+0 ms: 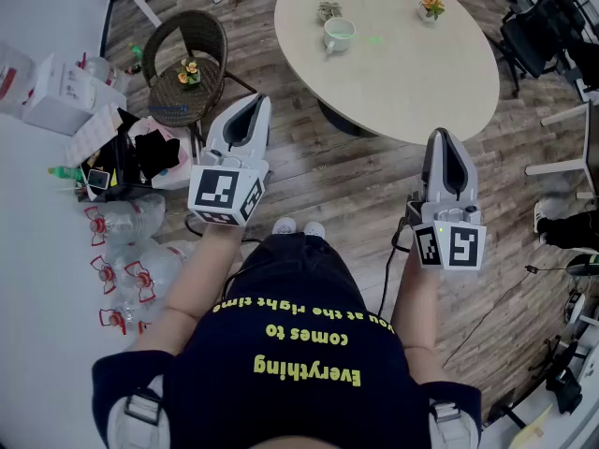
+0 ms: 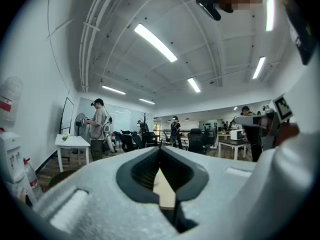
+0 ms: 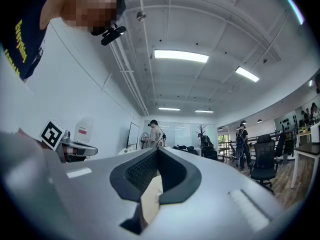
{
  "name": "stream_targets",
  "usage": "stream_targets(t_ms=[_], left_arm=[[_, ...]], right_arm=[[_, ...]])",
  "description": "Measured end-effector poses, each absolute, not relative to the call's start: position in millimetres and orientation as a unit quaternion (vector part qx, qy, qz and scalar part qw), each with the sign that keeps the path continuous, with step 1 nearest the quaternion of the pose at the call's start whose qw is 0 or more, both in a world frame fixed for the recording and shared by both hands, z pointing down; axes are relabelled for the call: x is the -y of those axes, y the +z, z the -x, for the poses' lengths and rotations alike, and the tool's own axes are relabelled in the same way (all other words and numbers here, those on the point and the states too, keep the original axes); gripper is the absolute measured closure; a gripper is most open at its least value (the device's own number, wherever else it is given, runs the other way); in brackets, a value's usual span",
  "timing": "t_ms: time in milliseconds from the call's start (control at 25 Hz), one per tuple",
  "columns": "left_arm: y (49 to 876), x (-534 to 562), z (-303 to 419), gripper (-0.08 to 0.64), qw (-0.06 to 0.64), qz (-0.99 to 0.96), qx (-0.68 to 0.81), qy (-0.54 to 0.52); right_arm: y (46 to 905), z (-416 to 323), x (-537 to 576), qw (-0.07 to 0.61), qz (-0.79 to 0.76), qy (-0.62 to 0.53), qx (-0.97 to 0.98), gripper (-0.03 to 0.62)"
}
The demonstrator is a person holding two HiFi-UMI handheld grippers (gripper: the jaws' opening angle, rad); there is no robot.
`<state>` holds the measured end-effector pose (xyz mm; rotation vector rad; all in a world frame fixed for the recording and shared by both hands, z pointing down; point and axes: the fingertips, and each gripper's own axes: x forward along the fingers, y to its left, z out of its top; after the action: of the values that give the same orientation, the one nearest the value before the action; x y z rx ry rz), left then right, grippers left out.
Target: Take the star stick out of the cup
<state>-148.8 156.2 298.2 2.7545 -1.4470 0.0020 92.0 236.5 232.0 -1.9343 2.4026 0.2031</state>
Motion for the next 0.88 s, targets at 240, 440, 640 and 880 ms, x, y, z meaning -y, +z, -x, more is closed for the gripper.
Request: stream_targets(t_ms=[240,440,640,880], left_arm=[[299,-156,151,0.557,0.015,-0.886,0.463,0.006],[301,-157,151,0.557,0.017,-0.885,0.465,0.008],[307,-157,144,0.556,0.022,-0.879,0.476,0.014],[301,-156,126,0.525,0.013,-0.871,0.490,0.001]], right_arm=[[236,-84,-233,0.020,0.623,0.059,-0.780,0.581],[234,-81,-231,0.023,0.619,0.060,-0.783,0.581],[240,-92,-229,0.040,0.615,0.032,-0.787,0.580],[248,-105,-224,0.037,0.606,0.022,-0.794,0.480]])
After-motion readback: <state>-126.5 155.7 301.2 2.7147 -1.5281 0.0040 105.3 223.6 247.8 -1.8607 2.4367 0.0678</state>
